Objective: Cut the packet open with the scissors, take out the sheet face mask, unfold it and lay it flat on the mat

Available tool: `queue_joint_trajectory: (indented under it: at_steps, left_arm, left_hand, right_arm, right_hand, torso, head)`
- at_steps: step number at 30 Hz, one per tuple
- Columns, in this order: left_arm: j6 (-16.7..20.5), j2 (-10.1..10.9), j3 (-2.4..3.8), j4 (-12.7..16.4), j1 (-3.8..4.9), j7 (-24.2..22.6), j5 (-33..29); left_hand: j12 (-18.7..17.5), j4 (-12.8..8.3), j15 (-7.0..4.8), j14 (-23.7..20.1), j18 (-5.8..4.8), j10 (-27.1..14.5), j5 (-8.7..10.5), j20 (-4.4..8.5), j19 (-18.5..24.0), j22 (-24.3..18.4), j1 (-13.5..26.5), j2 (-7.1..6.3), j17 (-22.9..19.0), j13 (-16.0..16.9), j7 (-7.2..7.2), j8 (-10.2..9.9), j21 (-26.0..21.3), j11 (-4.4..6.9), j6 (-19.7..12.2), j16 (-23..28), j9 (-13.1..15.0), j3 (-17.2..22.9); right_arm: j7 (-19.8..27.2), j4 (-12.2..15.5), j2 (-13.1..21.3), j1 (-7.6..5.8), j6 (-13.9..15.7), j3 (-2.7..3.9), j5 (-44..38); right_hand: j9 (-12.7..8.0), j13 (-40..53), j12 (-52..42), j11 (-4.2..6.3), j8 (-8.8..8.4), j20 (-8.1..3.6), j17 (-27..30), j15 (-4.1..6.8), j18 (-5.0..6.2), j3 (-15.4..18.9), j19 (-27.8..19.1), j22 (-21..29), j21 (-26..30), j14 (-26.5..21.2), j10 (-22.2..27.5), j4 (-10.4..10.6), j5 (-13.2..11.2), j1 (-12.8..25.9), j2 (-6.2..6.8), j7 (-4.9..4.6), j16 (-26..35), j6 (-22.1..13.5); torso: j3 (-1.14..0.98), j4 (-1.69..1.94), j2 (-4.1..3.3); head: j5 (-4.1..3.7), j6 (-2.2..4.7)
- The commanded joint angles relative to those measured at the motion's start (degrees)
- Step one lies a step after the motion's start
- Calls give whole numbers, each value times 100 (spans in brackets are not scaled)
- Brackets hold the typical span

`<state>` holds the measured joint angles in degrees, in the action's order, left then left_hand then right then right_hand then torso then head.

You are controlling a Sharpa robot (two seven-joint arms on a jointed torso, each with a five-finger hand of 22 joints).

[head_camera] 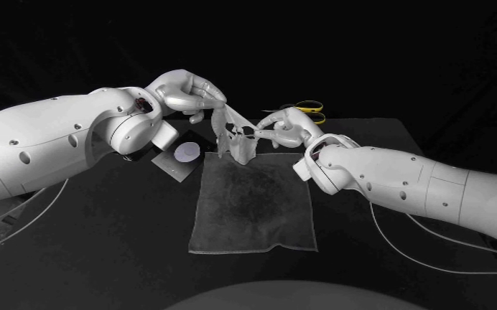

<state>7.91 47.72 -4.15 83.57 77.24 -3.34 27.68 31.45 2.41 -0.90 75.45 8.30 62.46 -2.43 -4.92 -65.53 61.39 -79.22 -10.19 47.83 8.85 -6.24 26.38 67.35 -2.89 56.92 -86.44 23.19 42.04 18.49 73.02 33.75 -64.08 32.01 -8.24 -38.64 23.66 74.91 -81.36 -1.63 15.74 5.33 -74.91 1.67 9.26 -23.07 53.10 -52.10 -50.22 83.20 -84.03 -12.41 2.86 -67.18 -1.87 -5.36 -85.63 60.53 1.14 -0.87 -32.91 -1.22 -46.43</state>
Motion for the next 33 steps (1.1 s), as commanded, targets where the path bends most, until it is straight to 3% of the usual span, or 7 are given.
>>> queue_joint_trajectory:
  at_steps: [1, 7, 14, 28, 33]
  left_arm:
    - [-37, 4, 8, -3, 7, 6, -18]
    - [-38, 1, 7, -8, 7, 22, -17]
    - [-37, 1, 7, -9, 6, 36, -17]
    - [-32, 14, 7, -2, 6, 61, -7]
    - [-32, 17, 7, 4, 6, 65, -4]
  left_hand:
    - [-6, 1, 13, 30, -49, 43, -39, -12, -36, 6, 5, 35, -7, 6, -39, 16, 28, 8, 2, -25, 790, 43]
    - [-6, 1, 13, 30, -49, 43, -39, -12, -36, 6, 5, 35, -7, 6, -39, 16, 28, 8, 2, -25, 790, 43]
    - [-6, 1, 13, 30, -49, 43, -39, -12, -36, 6, 5, 35, -7, 6, -39, 16, 28, 8, 2, -25, 790, 43]
    - [-8, -7, 12, 43, -52, 46, -39, -11, -49, 19, 13, 36, 22, 9, -38, 13, 39, 9, 3, -25, 806, 55]
    - [-8, -7, 12, 43, -52, 46, -39, -11, -49, 19, 13, 36, 22, 9, -38, 13, 39, 9, 3, -25, 806, 55]
  right_arm:
    - [117, 4, 17, 0, -11, 6, 233]
    - [127, 13, 31, 0, -48, 7, 297]
    - [127, 38, 43, 0, -101, 8, 325]
    - [130, 35, 67, 0, -146, 8, 341]
    - [132, 38, 65, 0, -163, 8, 288]
  right_hand:
    - [7, 366, 48, 44, 20, -43, -22, 6, 114, 34, -8, 2, 37, -57, -4, -17, -10, -9, -66, -7, 21, -40]
    - [10, 312, 99, 34, 36, -42, 23, 0, 111, 42, -13, 6, 49, -82, 27, -43, -10, -29, -59, -21, 41, -83]
    - [-21, -59, 439, -46, 26, -6, 254, -61, 95, 97, -59, 26, 108, -224, 258, -132, -11, -35, 15, -121, 143, -286]
    - [-31, -164, 538, -66, 40, 13, 344, -82, 94, 103, -76, 33, 131, -281, 325, -189, -11, -64, 31, -142, 182, -320]
    - [89, 121, 293, 20, 342, -5, 62, -23, 123, -93, -50, 5, 101, -126, 133, -340, -9, -322, -227, -37, 84, -22]
  torso:
    - [0, 0, 0]
    - [3, -2, 1]
    - [6, 2, 2]
    - [7, 0, 0]
    - [6, 2, 0]
  head:
    - [-6, -5]
    - [-3, -3]
    - [-5, -8]
    - [-2, -9]
    - [-3, -8]
